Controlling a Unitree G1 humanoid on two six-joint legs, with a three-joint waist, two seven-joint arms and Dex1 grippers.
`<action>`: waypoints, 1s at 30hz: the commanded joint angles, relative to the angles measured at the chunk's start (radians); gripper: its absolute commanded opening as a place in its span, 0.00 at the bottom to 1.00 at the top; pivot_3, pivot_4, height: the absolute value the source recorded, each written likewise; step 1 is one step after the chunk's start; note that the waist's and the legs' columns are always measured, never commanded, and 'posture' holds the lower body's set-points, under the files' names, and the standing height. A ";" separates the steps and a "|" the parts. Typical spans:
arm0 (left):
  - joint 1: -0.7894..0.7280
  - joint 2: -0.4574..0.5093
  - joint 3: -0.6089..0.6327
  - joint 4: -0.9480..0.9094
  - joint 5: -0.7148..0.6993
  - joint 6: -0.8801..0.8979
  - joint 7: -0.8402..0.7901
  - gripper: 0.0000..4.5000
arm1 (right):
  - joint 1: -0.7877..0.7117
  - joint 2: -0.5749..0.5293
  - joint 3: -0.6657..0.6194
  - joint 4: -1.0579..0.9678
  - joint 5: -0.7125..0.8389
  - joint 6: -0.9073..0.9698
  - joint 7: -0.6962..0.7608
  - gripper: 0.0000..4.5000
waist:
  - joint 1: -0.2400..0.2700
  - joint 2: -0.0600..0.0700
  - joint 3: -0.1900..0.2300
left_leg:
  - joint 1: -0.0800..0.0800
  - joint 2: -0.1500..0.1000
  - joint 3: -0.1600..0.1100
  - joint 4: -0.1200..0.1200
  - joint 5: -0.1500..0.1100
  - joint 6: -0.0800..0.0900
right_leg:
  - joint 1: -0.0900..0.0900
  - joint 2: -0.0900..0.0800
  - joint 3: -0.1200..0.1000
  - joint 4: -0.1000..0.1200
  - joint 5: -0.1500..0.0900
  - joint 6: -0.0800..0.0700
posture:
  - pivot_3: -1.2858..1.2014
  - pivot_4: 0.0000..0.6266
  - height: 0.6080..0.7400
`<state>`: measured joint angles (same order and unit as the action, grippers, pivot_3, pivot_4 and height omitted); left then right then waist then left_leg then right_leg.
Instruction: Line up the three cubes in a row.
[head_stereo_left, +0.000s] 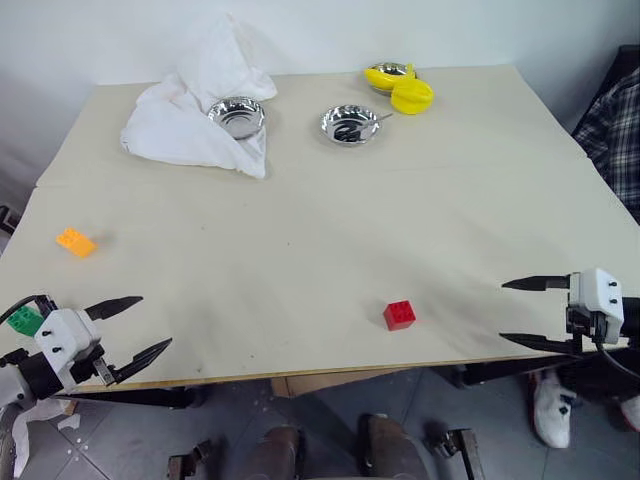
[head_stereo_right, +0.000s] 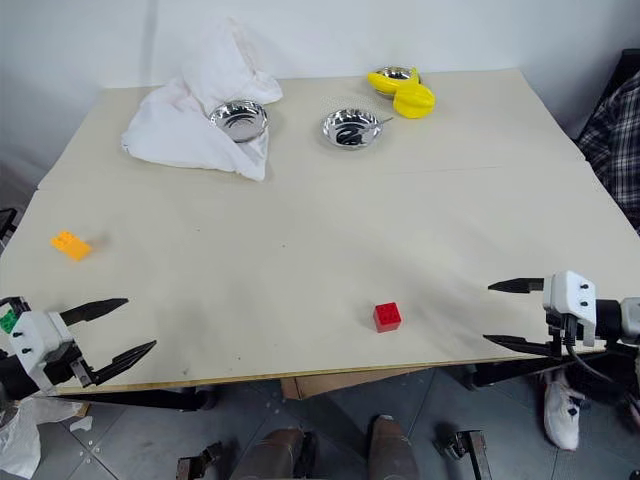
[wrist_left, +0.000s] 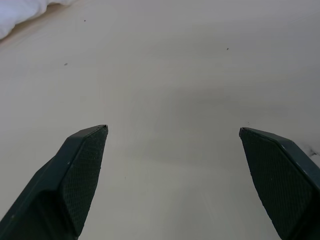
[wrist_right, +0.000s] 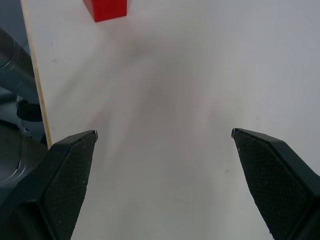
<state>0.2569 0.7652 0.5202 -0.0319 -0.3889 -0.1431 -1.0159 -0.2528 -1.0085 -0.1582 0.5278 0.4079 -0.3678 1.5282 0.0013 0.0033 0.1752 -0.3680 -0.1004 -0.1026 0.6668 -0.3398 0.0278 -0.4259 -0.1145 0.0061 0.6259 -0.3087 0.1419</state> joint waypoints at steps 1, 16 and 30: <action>-0.016 0.017 -0.005 -0.001 -0.013 -0.010 -0.018 1.00 | 0.000 -0.009 -0.045 -0.032 0.024 0.014 0.005 1.00 | 0.000 0.000 0.000 | 0.000 0.000 0.000 0.000 0.000 0.000 | 0.000 0.000 0.000 0.000 0.000 0.000 | 0.52 0.24 1.00; -0.162 -0.061 -0.291 -0.376 -0.259 0.182 -0.124 1.00 | 0.002 -0.197 -0.041 0.234 -0.010 -0.125 0.086 1.00 | 0.004 0.003 -0.002 | 0.000 0.001 0.001 0.001 0.000 0.000 | 0.000 0.001 0.000 0.001 0.000 0.000 | 0.52 0.24 1.00; -0.125 -0.107 -0.348 -0.257 -0.170 0.100 -0.179 1.00 | -0.161 -0.121 0.281 -0.355 0.015 0.329 0.043 1.00 | 0.002 0.004 -0.003 | -0.001 0.002 0.001 0.006 -0.001 -0.001 | 0.000 0.001 0.000 0.002 0.001 -0.001 | 0.52 0.24 1.00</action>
<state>0.1255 0.6615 0.1752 -0.2733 -0.5714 -0.0244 -1.1978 -0.3983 -1.1418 0.0983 0.2287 0.4360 -0.1070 1.5401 0.0035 0.0078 0.1726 -0.3692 -0.0986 -0.1024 0.6729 -0.3405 0.0266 -0.4257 -0.1136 0.0063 0.6274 -0.3081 0.1412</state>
